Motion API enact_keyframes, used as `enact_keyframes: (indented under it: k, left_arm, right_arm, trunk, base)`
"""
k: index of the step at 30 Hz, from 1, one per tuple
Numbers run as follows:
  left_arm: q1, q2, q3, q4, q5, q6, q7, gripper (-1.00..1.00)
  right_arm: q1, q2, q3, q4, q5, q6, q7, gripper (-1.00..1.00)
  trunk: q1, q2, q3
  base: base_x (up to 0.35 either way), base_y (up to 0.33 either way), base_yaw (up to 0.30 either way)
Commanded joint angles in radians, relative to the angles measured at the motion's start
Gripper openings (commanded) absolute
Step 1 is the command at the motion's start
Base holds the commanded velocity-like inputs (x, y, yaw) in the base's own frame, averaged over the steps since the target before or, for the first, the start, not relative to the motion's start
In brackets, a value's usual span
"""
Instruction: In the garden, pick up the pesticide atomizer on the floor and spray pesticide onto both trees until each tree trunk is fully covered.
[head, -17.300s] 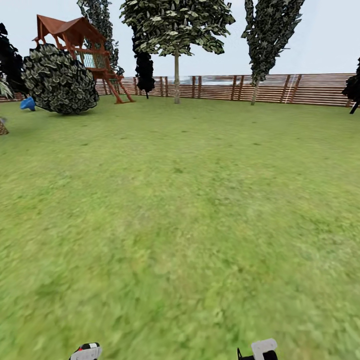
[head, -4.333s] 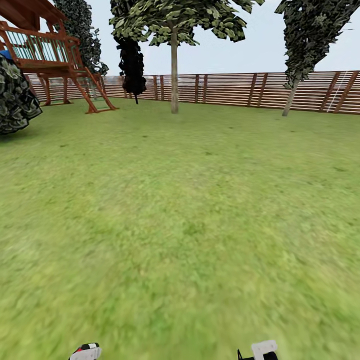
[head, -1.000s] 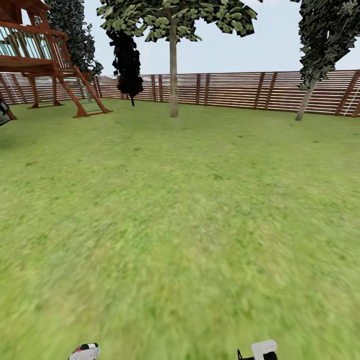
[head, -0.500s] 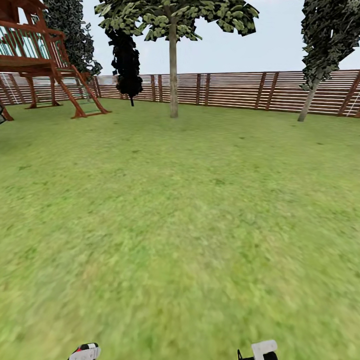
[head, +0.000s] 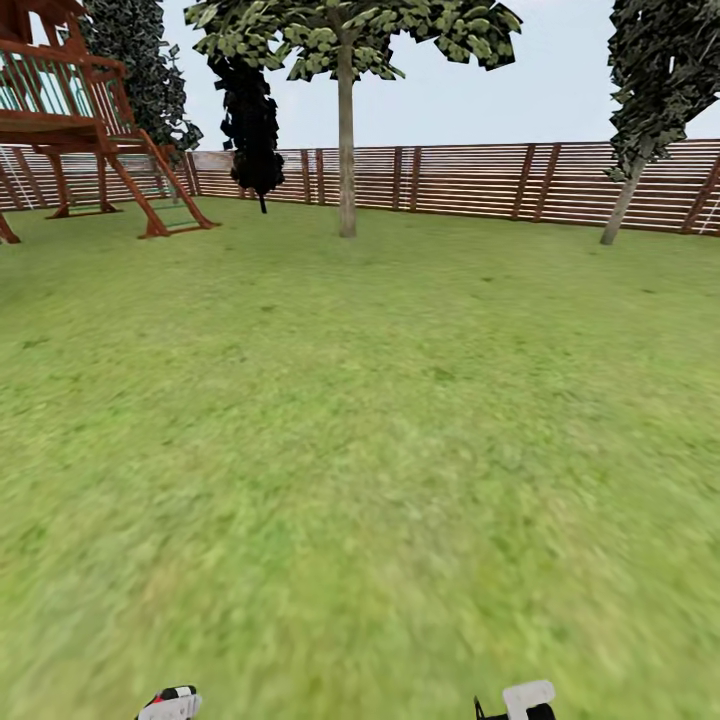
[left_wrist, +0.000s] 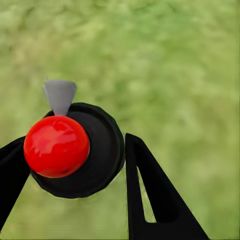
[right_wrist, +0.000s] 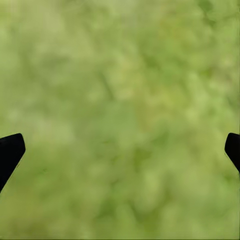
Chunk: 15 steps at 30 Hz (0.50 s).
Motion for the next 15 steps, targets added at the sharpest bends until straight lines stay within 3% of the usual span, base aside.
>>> enact_keyframes:
  k: [1, 15]
  left_arm:
    - [0.0, 0.0, 0.001, 0.0, 0.0, 0.0, 0.0, -1.0]
    - [0.0, 0.0, 0.001, 0.0, 0.0, 0.0, 0.0, -1.0]
  right_arm:
    - [0.0, 0.0, 0.0, 0.0, 0.0, 0.0, 0.0, 1.0]
    - [-0.001, 0.0, 0.0, 0.0, 0.0, 0.0, 0.0, 1.0]
  trunk:
    - [0.0, 0.0, 0.0]
    - [0.0, 0.0, 0.0]
  base:
    - [0.338, 0.0, 0.0]
    - [0.338, 0.0, 0.0]
